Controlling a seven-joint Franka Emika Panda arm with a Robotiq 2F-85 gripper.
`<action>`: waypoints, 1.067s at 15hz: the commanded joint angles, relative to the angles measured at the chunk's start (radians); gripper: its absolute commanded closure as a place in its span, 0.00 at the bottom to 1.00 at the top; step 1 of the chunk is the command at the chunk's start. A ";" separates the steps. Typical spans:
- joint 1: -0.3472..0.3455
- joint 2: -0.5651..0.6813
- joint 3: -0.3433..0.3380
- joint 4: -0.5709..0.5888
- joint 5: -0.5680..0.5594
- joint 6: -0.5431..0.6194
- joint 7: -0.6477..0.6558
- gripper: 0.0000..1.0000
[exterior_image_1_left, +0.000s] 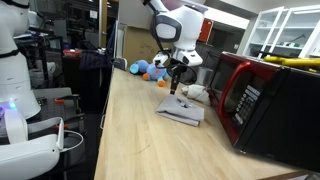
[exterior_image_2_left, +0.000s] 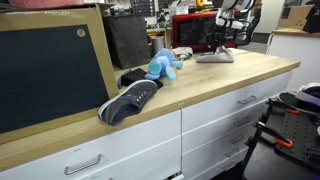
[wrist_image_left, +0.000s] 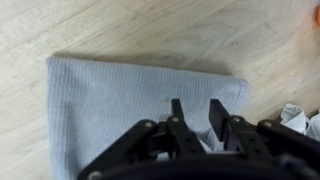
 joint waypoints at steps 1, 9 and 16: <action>0.012 -0.027 0.033 -0.089 -0.083 0.164 -0.091 0.97; 0.026 0.067 0.044 -0.166 -0.246 0.368 -0.068 1.00; -0.001 -0.037 0.095 -0.251 -0.248 0.236 -0.168 1.00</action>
